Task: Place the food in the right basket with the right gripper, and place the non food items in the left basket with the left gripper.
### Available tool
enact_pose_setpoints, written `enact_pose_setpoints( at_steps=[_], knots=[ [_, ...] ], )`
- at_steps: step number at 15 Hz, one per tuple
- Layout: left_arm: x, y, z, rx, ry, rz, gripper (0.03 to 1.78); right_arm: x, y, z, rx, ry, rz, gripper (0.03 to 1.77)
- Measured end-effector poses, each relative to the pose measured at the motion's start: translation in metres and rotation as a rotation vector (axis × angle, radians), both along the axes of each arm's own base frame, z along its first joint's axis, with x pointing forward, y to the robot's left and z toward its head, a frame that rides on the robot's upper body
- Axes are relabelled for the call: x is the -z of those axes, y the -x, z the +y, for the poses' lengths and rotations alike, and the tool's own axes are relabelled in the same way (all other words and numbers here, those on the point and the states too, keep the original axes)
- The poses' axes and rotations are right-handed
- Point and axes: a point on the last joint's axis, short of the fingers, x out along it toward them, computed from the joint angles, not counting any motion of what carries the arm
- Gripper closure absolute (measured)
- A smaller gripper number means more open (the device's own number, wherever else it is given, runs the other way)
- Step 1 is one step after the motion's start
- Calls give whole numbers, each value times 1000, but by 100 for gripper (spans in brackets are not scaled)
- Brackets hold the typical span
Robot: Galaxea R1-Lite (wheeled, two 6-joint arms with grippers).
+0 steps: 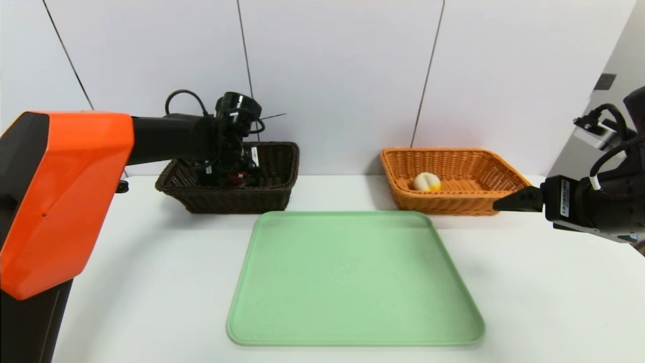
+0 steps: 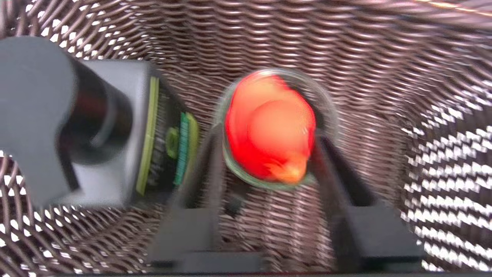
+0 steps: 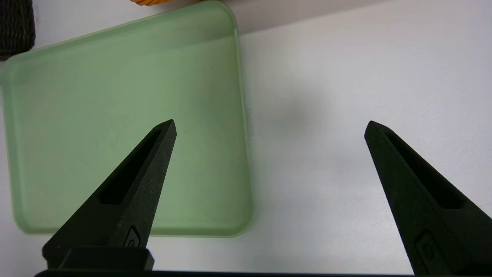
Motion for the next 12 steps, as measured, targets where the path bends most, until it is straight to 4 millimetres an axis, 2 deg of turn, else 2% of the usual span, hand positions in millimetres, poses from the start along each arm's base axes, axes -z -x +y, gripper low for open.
enact_pose_setpoints(
  at_steps=[5, 7, 10, 12],
  knots=[
    [7, -4, -1, 1, -4, 9, 53, -2, 0, 0, 2, 0, -8, 10],
    [0, -1, -2, 7, -2, -5, 43, -2, 0, 0, 1, 1, -11, 10],
    [-41, 21, -5, 66, -33, -79, 33, -3, 0, 0, -6, 3, -15, 10],
    [-78, 46, -6, 126, -71, -136, 28, -7, 0, 1, -22, 29, -36, 10]
  ],
)
